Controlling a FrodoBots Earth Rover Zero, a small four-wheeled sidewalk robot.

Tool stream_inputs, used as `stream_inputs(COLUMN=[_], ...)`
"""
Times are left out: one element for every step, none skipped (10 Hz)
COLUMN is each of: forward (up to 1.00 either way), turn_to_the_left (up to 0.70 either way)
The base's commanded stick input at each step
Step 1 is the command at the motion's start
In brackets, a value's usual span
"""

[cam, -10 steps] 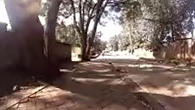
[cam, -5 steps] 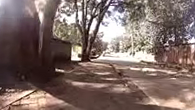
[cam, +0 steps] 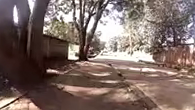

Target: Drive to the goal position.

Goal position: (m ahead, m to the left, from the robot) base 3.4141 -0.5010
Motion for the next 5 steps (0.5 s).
stream_inputs(forward=[0.70, 0.70, 0.70, 0.70, 0.70], turn_to_the_left=[0.00, 0.00, 0.00, 0.00, 0.00])
